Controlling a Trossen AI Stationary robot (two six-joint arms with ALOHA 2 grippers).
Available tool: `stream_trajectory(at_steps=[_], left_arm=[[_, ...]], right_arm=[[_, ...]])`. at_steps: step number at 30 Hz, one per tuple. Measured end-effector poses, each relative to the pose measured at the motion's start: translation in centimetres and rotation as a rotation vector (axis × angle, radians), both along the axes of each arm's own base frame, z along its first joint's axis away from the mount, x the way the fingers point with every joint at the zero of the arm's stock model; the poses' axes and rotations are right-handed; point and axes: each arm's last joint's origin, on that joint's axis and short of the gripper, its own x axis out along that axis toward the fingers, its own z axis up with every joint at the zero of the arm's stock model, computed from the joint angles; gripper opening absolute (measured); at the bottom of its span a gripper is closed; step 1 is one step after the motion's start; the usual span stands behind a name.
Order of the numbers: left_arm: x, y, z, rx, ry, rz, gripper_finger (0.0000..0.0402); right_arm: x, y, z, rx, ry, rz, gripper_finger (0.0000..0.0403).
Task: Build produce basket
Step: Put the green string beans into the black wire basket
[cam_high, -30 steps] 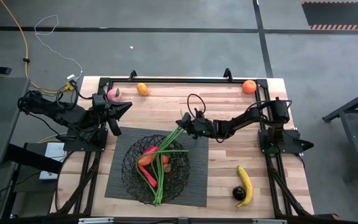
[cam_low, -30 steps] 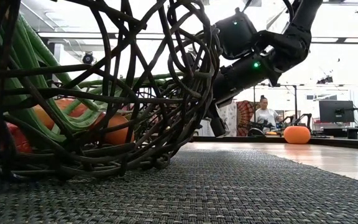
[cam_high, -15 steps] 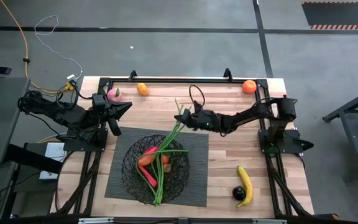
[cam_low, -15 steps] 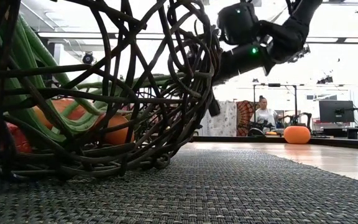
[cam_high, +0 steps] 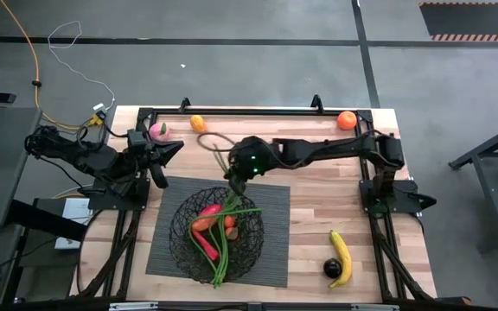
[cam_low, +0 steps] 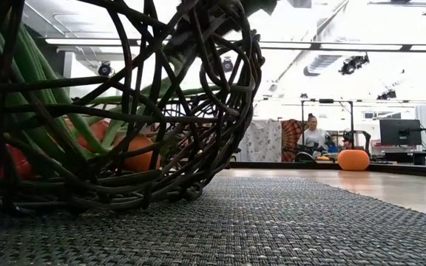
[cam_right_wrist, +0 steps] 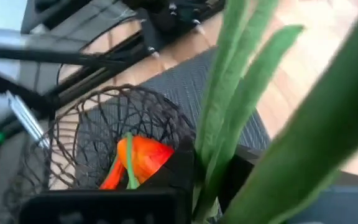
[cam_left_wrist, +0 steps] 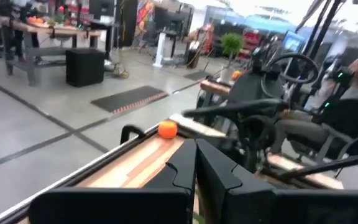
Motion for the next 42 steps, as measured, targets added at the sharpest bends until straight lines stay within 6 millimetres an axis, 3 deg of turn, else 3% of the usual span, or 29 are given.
stream_trajectory(at_steps=[9, 20, 27, 33, 38, 42], left_arm=[[-1.5, 0.3, 3.2, 0.111, -0.219, -0.048, 0.0000], [-3.0, 0.8, 4.3, 0.134, -0.310, -0.028, 0.0000], [-2.9, 0.8, 4.3, 0.131, -0.309, -0.027, 0.0000], [-2.9, 0.8, 4.3, 0.125, -0.313, -0.027, 0.0000], [-2.9, 0.8, 4.3, 0.106, -0.325, -0.031, 0.0000], [-2.9, 0.8, 4.3, 0.106, -0.326, -0.033, 0.0000]], right_arm=[[3.9, 1.5, 1.5, -0.225, -0.069, 0.212, 0.0009], [8.4, 6.3, 0.1, -0.505, -0.194, 0.526, 0.0008], [10.5, 9.0, -1.9, -0.565, -0.223, 0.582, 0.0008], [11.3, 10.9, -4.5, -0.560, -0.209, 0.616, 0.0008], [11.1, 12.5, -4.5, -0.627, -0.218, 0.642, 0.0017], [10.9, 13.2, -4.6, -0.683, -0.210, 0.664, 0.0058]])
